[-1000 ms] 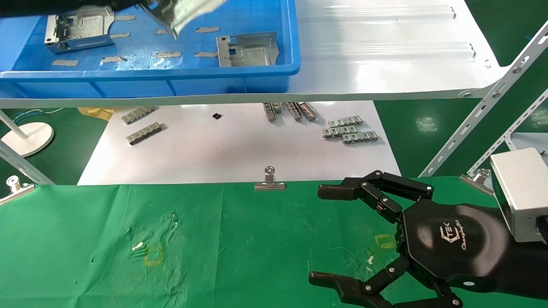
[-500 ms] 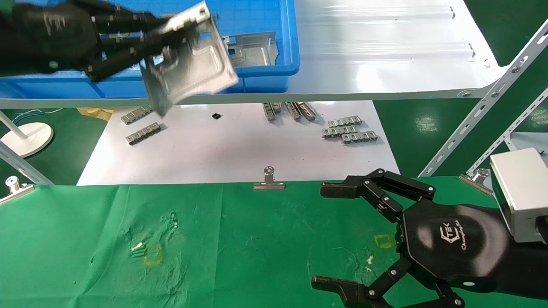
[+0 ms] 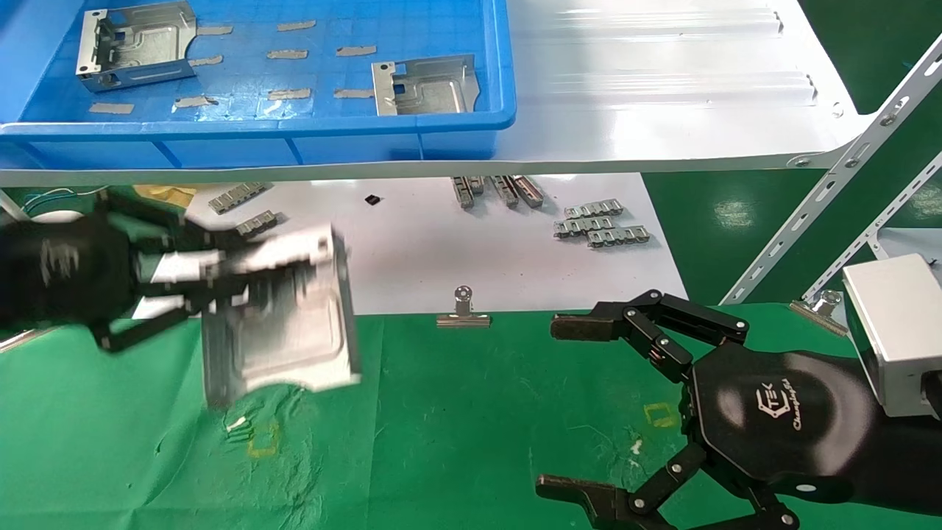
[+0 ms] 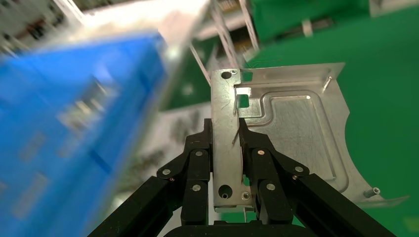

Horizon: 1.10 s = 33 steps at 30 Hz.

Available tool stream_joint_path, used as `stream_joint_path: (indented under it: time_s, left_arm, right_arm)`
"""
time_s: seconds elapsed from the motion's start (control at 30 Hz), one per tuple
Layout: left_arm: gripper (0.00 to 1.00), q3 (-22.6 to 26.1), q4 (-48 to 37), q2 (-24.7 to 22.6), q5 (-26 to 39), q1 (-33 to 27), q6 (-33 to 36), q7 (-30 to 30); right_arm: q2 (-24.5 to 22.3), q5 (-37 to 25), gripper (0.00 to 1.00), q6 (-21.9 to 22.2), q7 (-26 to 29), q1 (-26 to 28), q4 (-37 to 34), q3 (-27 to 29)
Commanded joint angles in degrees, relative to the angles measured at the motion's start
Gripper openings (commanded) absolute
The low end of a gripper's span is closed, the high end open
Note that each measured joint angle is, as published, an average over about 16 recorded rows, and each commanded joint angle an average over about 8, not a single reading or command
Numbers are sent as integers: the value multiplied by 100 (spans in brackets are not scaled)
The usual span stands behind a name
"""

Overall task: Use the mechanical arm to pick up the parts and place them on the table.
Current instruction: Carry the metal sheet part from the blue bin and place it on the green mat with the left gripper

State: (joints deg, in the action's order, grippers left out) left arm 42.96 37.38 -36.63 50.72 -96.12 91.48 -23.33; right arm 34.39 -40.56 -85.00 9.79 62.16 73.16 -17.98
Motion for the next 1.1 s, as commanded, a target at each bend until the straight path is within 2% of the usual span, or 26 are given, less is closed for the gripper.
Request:
stream_joint_path:
  time_s: [0.03, 0.23, 0.53, 0.57, 0.6, 0.63, 0.8, 0.87, 0.9, 1.1]
  left_arm:
    - [0, 238, 42, 123, -38, 153, -33, -186]
    - [0, 838, -281, 36, 685, 89, -77, -1032]
    - [0, 1290, -1297, -333, 1195, -77, -158, -1653]
    - [2, 1312, -1402, -384, 1214, -89, -160, -1712]
    - [7, 1334, -1501, -432, 1229, -99, -156, -1774]
    - [17, 1354, -1593, -477, 1242, -107, -152, -1834]
    - [80, 1445, -1954, -657, 1293, -130, -160, -2133]
    - [97, 1466, -2084, -722, 1301, -129, -187, -2253]
    - [100, 1473, -2149, -755, 1303, -128, -201, -2317]
    - [100, 1466, -2476, -908, 1255, -107, -209, -2686]
  right_arm:
    - [0, 0, 100, 0, 0, 0, 0, 0]
    - [-1, 1, 100, 1, -1, 0, 0, -2]
    - [-1, 2, 100, 2, -2, 1, 0, -4]
    - [-2, 3, 100, 2, -2, 1, 0, -4]
    - [-2, 3, 100, 2, -2, 1, 0, -4]
    - [-2, 3, 100, 2, -2, 1, 0, -4]
    - [-2, 4, 100, 2, -3, 1, 0, -5]
    - [-2, 4, 100, 2, -3, 1, 0, -6]
    - [-2, 4, 100, 2, -3, 1, 0, -6]
    - [-3, 5, 100, 3, -4, 2, 0, -7]
